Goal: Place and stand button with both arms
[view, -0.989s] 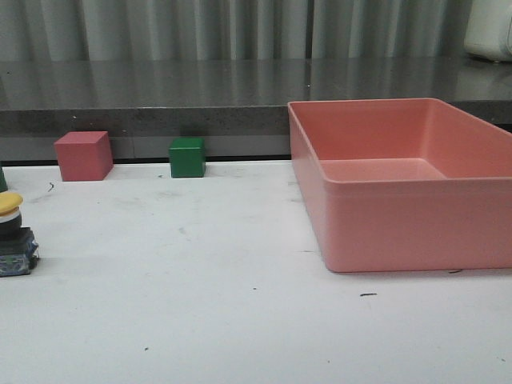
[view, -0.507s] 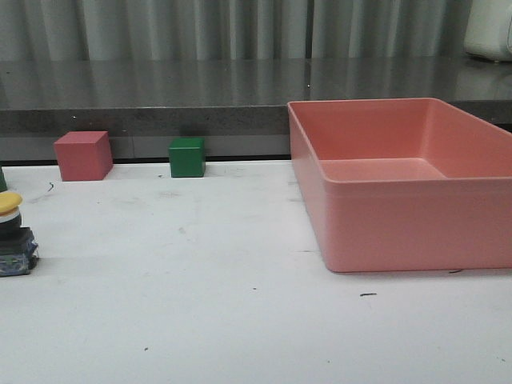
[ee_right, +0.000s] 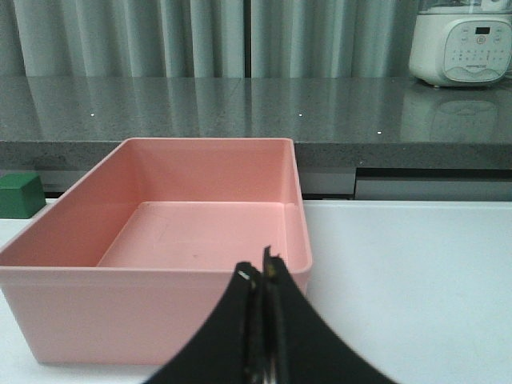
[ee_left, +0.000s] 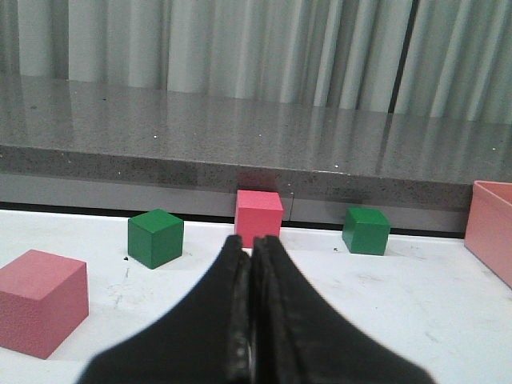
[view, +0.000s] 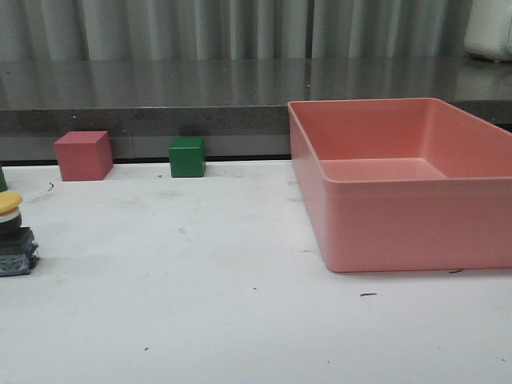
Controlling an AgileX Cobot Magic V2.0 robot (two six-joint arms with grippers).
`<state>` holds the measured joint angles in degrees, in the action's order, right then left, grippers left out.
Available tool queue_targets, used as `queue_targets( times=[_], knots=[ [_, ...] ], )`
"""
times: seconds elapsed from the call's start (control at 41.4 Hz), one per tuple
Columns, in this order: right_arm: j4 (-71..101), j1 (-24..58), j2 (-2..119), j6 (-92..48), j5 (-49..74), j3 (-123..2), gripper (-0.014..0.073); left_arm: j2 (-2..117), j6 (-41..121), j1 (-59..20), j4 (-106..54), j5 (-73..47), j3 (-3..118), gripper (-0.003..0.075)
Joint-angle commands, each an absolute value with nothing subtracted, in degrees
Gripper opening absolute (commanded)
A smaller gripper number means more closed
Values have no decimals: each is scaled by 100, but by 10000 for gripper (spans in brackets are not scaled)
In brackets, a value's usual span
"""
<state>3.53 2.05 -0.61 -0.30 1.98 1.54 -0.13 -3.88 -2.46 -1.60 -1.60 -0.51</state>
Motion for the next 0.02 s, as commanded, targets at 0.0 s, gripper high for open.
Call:
queue_targets(
  times=[0.0],
  knots=[
    [376, 198, -163, -96, -299, 137, -68, -144, -390, -224, -213, 339, -137, -20]
  ],
)
